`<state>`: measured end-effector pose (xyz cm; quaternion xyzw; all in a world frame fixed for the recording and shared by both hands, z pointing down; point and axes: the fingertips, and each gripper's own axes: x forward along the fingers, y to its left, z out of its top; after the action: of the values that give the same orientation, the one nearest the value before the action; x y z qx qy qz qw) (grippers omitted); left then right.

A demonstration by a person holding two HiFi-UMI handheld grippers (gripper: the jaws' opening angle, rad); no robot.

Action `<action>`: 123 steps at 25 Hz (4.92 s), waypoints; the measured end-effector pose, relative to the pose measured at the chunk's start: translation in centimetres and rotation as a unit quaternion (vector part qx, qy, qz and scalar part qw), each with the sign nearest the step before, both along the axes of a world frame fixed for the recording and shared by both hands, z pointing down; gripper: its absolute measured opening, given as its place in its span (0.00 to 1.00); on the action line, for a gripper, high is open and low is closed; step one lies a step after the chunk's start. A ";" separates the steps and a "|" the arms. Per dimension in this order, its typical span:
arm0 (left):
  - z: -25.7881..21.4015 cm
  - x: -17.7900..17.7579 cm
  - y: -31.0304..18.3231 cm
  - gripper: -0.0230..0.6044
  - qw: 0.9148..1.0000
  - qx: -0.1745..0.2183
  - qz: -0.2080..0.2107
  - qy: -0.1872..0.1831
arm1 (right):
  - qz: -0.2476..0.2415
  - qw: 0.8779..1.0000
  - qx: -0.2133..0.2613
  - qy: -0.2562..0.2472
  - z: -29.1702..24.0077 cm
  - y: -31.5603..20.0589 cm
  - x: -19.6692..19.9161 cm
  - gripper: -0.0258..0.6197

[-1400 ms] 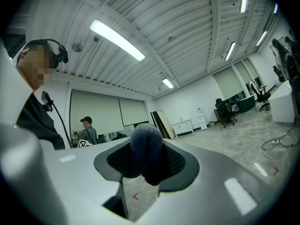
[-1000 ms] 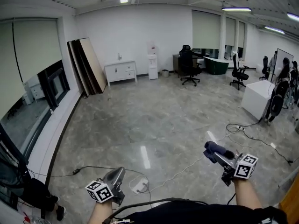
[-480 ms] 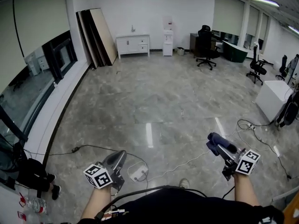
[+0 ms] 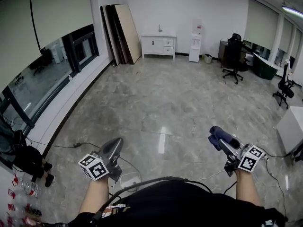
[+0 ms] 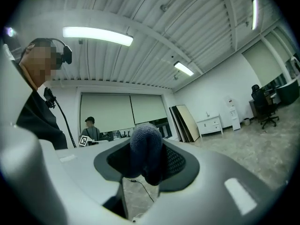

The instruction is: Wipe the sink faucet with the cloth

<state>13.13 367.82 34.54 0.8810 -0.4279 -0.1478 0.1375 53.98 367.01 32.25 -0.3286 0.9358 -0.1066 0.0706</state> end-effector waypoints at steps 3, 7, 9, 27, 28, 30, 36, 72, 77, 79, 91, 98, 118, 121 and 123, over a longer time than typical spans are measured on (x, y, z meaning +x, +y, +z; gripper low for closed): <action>0.1 4.1 -2.7 0.02 1.000 -0.007 0.007 0.005 | -0.007 1.000 -0.006 -0.006 -0.2 -4.7 3.1 0.26; 1.4 5.8 -6.3 0.02 0.999 -0.039 0.005 -0.026 | -0.023 0.999 -0.016 -0.016 0.6 -10.3 3.7 0.26; 1.7 5.3 -8.9 0.02 0.999 -0.045 -0.002 -0.014 | -0.027 0.999 -0.023 -0.016 1.3 -13.4 3.2 0.26; 0.8 -3.2 -48.9 0.02 0.990 -0.017 0.139 -0.015 | 0.094 0.995 -0.015 0.013 -0.5 -45.0 -5.0 0.26; 0.9 -3.8 -50.8 0.02 0.990 -0.021 0.142 -0.010 | 0.098 0.995 -0.020 0.013 -0.1 -46.4 -5.5 0.26; 0.8 -4.2 -54.1 0.02 0.989 -0.026 0.147 0.006 | 0.103 0.994 -0.028 0.009 0.3 -48.8 -6.2 0.26; 0.4 -0.4 -61.3 0.02 0.987 -0.026 0.159 0.010 | 0.098 0.994 -0.042 -0.002 0.7 -56.4 -3.7 0.26; -1.6 3.0 -106.6 0.02 0.996 -0.013 0.088 -0.009 | 0.023 0.999 0.009 0.029 -3.2 -107.1 -1.7 0.26; -1.7 -3.5 -113.1 0.02 0.995 -0.016 0.096 0.001 | 0.036 0.999 0.003 0.027 -3.5 -113.1 -7.7 0.26; -1.4 -5.4 -115.3 0.02 0.995 -0.017 0.094 -0.001 | 0.032 0.999 -0.003 0.031 -2.8 -115.1 -9.7 0.26; 0.6 -6.7 -126.5 0.02 0.998 -0.042 0.040 0.002 | -0.012 1.000 -0.016 0.024 -1.4 -130.0 -10.5 0.26; -2.0 -2.9 -135.7 0.02 1.000 -0.025 -0.012 0.003 | -0.065 0.998 -0.004 0.020 -2.9 -142.6 -7.7 0.26; -2.9 7.8 -157.4 0.02 0.999 -0.037 -0.023 -0.011 | -0.063 0.997 -0.039 -0.011 1.6 -163.6 3.4 0.26; -3.1 7.7 -161.2 0.02 0.999 -0.040 -0.003 -0.016 | -0.047 0.998 -0.033 -0.003 1.0 -165.9 3.4 0.26; -3.0 7.1 -164.2 0.02 0.999 -0.038 0.013 -0.013 | -0.031 0.999 -0.026 0.003 0.3 -167.8 3.1 0.26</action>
<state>20.27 203.67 31.53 0.8822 -0.4236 -0.1184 0.1678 57.10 199.21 32.53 -0.3014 0.9427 -0.1318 0.0556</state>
